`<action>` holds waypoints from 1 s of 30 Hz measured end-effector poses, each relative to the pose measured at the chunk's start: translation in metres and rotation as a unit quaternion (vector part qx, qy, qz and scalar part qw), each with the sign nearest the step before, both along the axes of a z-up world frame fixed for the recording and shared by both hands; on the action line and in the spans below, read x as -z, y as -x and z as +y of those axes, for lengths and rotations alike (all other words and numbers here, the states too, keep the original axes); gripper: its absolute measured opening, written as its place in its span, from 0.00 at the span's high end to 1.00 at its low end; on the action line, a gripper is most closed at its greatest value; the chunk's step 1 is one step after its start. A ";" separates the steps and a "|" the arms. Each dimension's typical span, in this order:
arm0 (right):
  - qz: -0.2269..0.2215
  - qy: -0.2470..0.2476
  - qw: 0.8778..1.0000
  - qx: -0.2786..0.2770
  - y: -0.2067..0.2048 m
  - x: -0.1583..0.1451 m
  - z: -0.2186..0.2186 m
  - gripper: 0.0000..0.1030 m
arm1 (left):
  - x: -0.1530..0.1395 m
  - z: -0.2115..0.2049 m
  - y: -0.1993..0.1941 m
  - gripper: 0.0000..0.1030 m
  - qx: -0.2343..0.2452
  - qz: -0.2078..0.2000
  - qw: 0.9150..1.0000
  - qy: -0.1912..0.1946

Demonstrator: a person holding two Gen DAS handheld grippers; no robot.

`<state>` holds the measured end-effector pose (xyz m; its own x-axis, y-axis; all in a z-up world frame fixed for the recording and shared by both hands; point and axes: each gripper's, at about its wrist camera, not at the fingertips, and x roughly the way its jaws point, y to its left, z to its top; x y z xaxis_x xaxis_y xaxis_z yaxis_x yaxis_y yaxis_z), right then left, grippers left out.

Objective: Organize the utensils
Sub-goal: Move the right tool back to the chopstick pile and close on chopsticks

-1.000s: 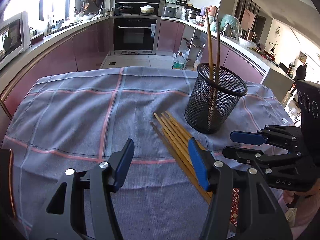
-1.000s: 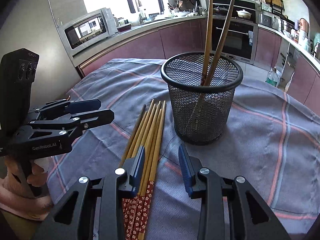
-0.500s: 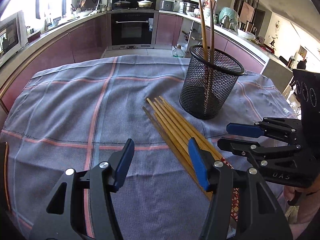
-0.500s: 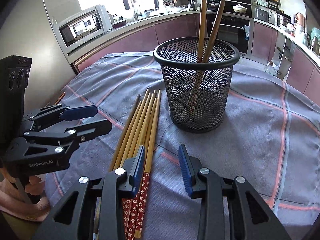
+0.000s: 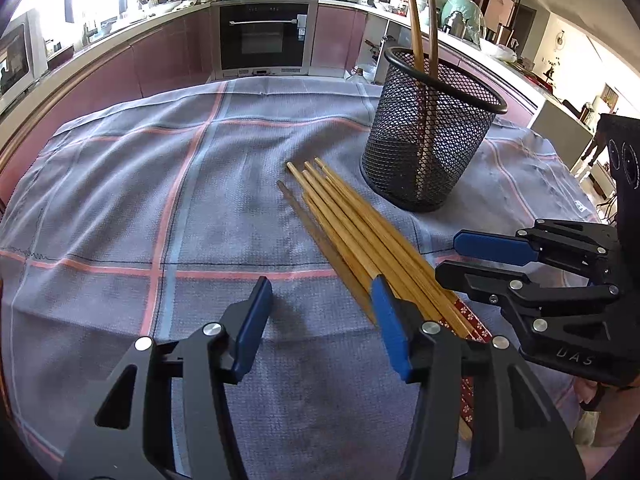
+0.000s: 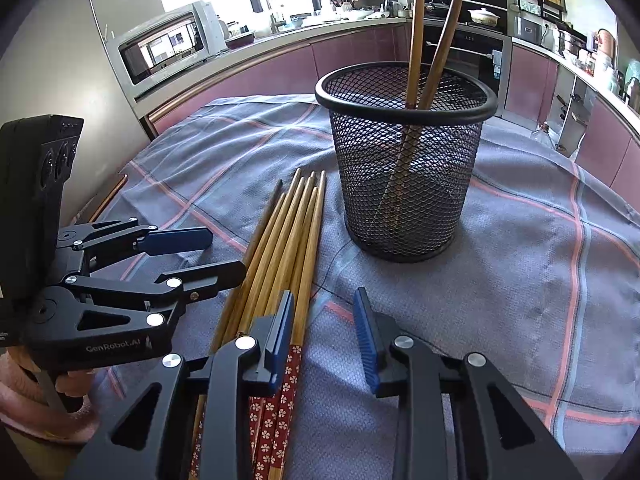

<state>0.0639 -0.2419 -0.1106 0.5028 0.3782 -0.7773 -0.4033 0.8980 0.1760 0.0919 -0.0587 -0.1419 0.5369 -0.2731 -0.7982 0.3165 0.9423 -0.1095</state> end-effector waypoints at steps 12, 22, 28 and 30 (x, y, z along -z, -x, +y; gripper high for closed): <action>-0.001 0.015 1.000 -0.003 -0.002 0.002 0.002 0.76 | 0.001 -0.003 -0.001 0.59 0.016 0.001 1.000 -0.006; -0.005 0.036 0.999 -0.007 -0.004 0.003 0.009 0.78 | 0.001 0.004 -0.002 0.61 0.016 0.016 1.000 0.004; -0.010 0.047 0.999 -0.009 -0.010 0.003 0.016 0.78 | 0.002 -0.003 -0.005 0.62 0.019 0.014 1.000 -0.006; -0.012 0.053 0.998 -0.010 -0.011 0.004 0.018 0.78 | 0.002 -0.002 -0.006 0.71 0.019 0.016 1.000 -0.008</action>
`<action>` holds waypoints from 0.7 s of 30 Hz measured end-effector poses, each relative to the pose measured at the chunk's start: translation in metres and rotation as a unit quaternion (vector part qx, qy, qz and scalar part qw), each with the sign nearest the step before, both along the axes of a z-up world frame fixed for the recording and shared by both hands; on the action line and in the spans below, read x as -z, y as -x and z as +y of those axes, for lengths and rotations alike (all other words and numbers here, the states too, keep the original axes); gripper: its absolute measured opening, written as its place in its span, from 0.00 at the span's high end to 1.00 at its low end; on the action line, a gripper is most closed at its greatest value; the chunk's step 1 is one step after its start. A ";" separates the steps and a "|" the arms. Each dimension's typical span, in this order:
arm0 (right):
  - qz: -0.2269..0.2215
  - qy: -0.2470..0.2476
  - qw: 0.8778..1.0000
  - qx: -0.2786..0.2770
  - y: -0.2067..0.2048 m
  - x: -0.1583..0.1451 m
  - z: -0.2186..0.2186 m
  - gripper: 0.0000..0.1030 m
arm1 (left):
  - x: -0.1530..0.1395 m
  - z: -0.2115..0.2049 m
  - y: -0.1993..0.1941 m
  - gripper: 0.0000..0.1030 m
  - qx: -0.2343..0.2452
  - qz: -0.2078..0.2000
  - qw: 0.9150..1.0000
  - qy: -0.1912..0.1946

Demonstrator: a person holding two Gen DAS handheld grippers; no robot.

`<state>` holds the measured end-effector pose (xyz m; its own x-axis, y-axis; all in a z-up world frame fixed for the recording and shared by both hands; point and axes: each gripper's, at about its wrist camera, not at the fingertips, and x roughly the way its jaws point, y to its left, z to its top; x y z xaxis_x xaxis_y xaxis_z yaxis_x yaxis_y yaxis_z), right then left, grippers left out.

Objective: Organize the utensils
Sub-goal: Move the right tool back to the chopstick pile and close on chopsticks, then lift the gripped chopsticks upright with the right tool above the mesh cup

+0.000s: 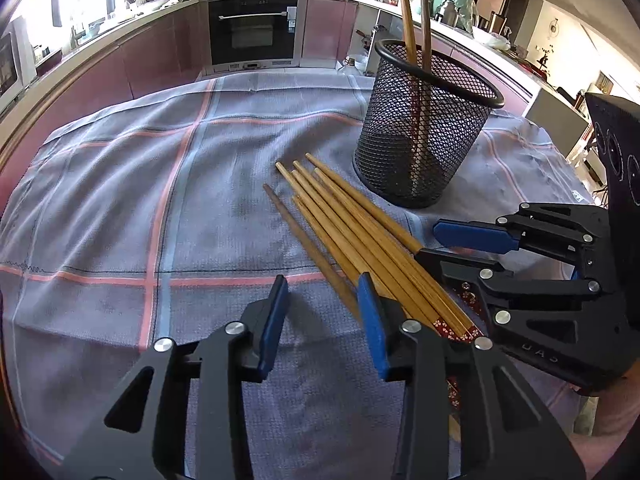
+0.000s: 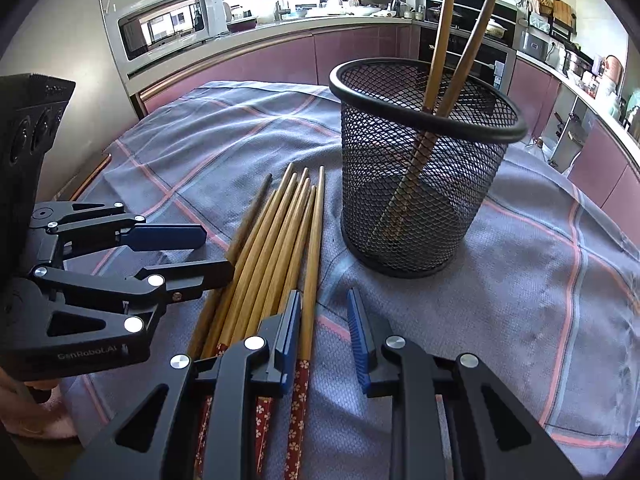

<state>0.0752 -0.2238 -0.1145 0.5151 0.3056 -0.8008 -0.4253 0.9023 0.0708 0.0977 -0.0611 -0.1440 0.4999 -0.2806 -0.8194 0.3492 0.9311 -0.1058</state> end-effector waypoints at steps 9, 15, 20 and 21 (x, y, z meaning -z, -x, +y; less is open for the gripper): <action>-0.005 0.018 1.000 -0.007 -0.004 0.000 0.009 0.79 | -0.001 0.009 -0.003 0.77 0.003 0.008 1.000 0.003; -0.007 0.016 1.000 -0.012 -0.011 0.001 0.014 0.79 | 0.002 0.008 -0.009 0.74 -0.004 0.005 1.000 -0.009; -0.001 -0.005 1.000 -0.012 -0.013 0.002 0.012 0.92 | 0.002 0.005 -0.008 0.85 -0.005 0.006 1.000 -0.009; 0.001 -0.010 1.000 -0.010 -0.013 0.002 0.011 0.95 | 0.003 0.004 -0.008 0.85 -0.006 0.004 1.000 -0.011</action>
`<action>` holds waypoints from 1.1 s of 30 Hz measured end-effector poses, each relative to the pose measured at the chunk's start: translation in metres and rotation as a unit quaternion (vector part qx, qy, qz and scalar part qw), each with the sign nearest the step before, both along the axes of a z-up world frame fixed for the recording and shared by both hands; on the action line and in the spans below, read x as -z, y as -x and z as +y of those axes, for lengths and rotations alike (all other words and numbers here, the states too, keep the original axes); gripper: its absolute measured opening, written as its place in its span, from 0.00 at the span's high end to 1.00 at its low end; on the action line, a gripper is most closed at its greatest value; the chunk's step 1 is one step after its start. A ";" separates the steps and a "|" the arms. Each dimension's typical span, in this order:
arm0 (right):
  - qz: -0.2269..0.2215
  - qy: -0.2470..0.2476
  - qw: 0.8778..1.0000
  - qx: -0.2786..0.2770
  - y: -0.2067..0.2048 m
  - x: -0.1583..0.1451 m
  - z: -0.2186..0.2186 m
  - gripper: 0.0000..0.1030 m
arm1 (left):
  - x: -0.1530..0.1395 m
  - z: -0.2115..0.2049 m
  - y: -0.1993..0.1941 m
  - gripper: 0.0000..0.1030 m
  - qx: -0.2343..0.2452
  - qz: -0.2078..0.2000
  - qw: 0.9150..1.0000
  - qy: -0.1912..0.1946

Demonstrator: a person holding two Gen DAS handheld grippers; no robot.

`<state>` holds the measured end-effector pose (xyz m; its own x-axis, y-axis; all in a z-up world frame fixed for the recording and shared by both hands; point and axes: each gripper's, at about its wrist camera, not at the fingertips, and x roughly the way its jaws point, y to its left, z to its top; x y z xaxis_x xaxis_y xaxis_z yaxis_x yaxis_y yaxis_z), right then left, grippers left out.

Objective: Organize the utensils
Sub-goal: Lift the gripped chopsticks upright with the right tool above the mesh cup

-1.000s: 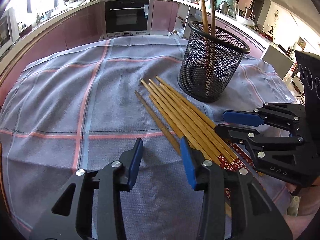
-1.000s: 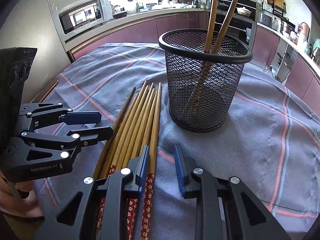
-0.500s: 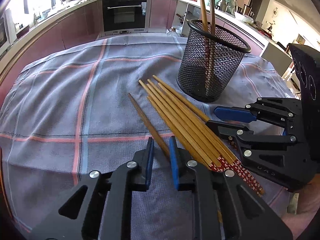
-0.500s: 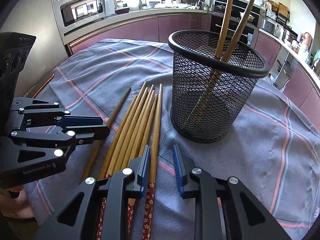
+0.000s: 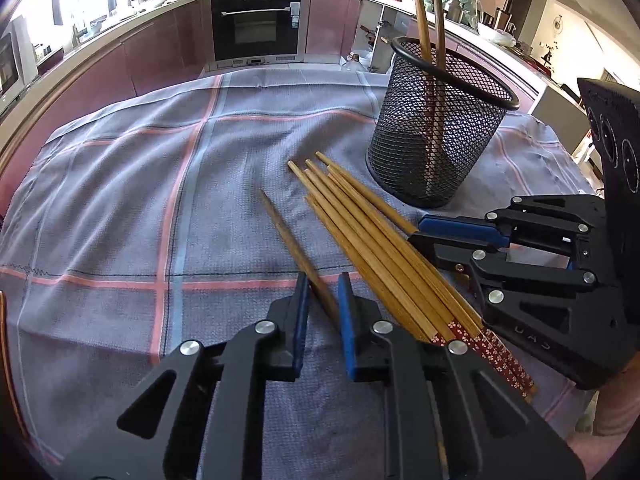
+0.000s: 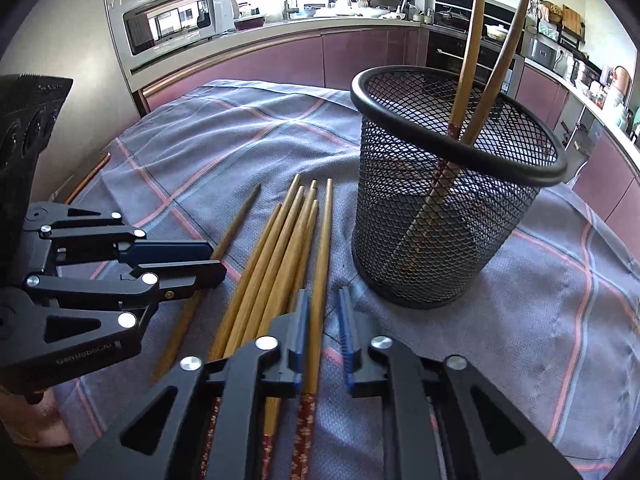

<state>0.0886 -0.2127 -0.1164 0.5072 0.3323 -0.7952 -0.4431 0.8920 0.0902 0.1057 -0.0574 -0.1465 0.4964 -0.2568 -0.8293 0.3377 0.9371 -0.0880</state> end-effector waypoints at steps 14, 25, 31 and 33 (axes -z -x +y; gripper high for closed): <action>-0.009 -0.031 0.999 0.012 0.012 -0.015 -0.016 0.95 | -0.002 0.002 0.007 0.92 -0.008 -0.003 1.000 0.015; -0.036 -0.082 0.996 -0.002 0.028 -0.042 -0.030 0.95 | -0.028 0.011 0.019 0.93 -0.002 -0.033 0.999 0.037; -0.060 -0.104 0.993 0.005 0.035 -0.061 -0.039 0.95 | -0.050 0.016 0.028 0.93 0.008 -0.055 0.997 0.057; -0.066 -0.110 0.992 0.008 0.036 -0.066 -0.042 0.95 | -0.057 0.017 0.031 0.93 0.011 -0.061 0.996 0.065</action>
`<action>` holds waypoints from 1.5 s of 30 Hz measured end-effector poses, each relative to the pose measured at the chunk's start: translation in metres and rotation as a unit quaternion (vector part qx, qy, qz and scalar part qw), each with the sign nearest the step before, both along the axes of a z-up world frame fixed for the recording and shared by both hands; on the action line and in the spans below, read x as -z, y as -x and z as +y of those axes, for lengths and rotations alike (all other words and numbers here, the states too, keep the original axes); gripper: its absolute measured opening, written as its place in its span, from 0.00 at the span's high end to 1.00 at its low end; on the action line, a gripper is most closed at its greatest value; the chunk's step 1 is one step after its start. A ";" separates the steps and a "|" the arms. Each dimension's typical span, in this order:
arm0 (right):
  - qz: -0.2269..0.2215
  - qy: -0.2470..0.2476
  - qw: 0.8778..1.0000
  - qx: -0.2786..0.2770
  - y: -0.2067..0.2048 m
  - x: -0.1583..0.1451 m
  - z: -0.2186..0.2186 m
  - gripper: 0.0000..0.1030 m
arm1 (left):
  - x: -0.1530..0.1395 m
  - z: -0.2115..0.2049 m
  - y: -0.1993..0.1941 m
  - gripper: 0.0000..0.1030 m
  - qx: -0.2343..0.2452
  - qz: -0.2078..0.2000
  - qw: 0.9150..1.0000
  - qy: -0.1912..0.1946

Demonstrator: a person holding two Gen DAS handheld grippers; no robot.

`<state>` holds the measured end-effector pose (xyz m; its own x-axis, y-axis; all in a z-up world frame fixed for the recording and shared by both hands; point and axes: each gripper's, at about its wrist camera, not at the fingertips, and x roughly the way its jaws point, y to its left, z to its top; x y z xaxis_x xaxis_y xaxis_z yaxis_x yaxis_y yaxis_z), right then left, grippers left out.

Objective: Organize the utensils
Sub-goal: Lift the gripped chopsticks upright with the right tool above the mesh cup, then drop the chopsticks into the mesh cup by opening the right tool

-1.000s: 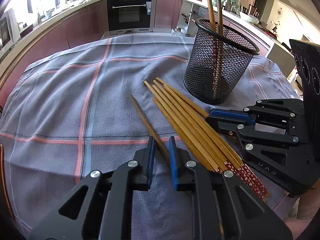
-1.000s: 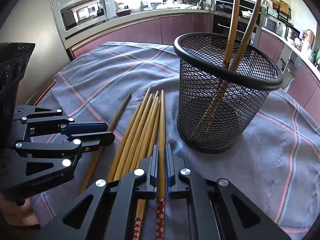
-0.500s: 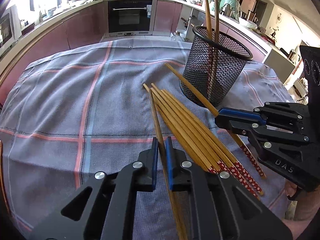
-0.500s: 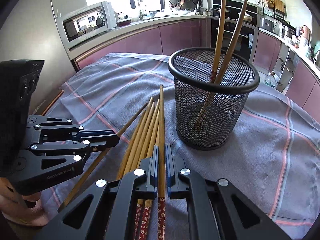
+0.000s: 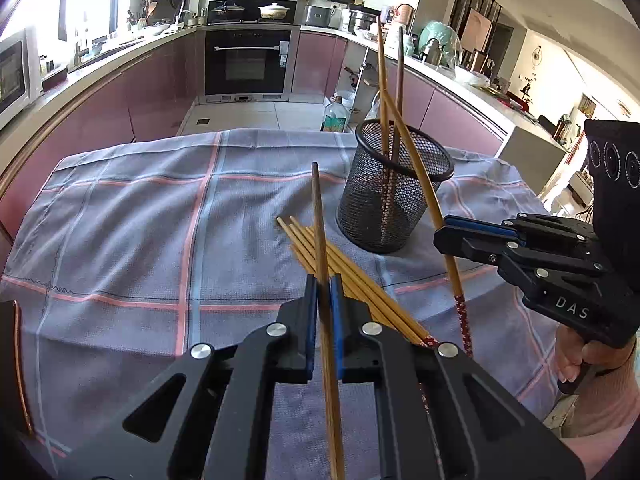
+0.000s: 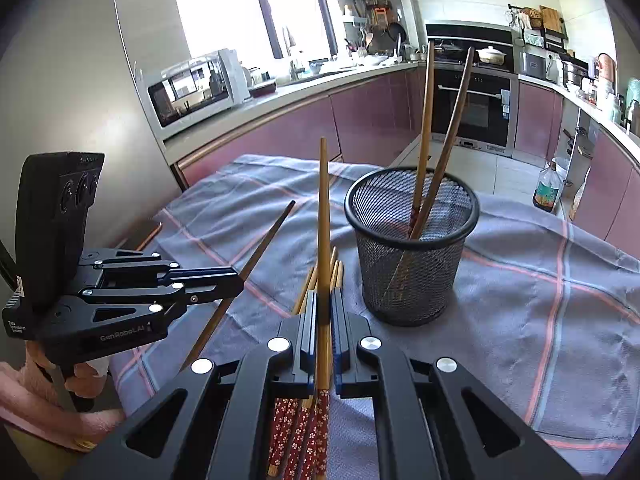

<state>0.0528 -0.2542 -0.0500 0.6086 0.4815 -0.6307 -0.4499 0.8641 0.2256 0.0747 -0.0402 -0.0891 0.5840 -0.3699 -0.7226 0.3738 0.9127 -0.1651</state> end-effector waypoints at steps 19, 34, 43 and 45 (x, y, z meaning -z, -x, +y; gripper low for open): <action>-0.080 -0.058 0.994 0.045 0.000 -0.055 -0.040 0.95 | -0.089 0.020 0.016 0.94 0.037 -0.080 0.992 0.094; -0.119 -0.069 0.989 0.053 -0.016 -0.085 -0.045 0.95 | -0.149 0.009 0.004 0.94 0.061 -0.125 0.982 0.131; -0.143 -0.077 0.984 0.078 -0.036 -0.100 -0.055 0.95 | -0.186 -0.002 -0.007 0.94 0.065 -0.165 0.975 0.134; -0.139 -0.076 0.984 0.085 -0.044 -0.098 -0.057 0.95 | -0.190 -0.005 -0.014 0.94 0.060 -0.165 0.976 0.130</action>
<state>0.0973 -0.3116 0.0482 0.8272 0.4338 -0.3571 -0.3639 0.8979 0.2477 0.0888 -0.0456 0.1004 0.7101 -0.5963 -0.3743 0.5483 0.8019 -0.2372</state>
